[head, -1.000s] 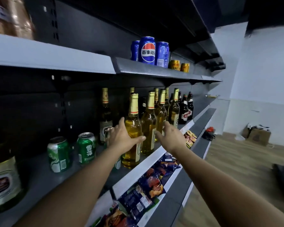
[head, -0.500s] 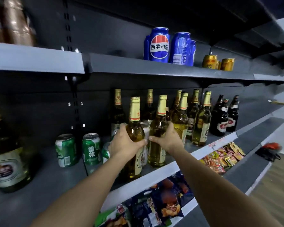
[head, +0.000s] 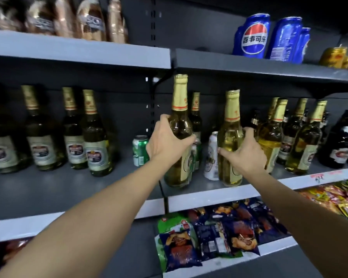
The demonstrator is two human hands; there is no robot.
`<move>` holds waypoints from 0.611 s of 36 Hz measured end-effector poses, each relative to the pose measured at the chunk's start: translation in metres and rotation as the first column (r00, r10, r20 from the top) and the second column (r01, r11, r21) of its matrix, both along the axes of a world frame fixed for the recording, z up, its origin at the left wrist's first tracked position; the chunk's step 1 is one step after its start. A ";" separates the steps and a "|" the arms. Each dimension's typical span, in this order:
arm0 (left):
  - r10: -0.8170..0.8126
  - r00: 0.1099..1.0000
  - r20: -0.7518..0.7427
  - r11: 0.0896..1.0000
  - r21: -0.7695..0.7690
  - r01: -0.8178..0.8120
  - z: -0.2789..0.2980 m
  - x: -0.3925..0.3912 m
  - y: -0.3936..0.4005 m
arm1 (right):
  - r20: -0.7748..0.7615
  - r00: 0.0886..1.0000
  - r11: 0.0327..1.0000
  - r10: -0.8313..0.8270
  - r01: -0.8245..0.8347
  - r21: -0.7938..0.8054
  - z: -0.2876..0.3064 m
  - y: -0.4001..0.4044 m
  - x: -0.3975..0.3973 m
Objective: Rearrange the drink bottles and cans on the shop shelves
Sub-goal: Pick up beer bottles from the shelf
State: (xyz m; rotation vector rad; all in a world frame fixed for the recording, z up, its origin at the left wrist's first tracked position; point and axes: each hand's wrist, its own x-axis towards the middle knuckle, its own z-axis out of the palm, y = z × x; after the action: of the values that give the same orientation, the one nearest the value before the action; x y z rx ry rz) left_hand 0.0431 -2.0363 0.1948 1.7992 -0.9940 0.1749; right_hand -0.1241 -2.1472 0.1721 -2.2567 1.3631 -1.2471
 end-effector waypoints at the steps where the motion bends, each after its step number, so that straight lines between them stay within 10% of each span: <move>1: 0.016 1.000 0.025 1.000 0.016 -0.017 -0.001 0.007 0.007 | -0.014 1.000 1.000 0.015 -0.015 -0.003 0.005 0.009 0.005; 22: 0.395 0.918 -0.026 0.917 0.069 -0.392 -0.045 0.176 0.104 | -0.028 0.942 0.934 0.335 -0.328 0.141 -0.020 0.100 0.215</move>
State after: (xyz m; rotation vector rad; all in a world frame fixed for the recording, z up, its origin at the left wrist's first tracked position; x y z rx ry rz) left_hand 0.2188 -1.9320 0.1496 2.0391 -0.6027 0.3588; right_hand 0.0905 -2.0473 0.1517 -2.3149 0.9900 -0.9606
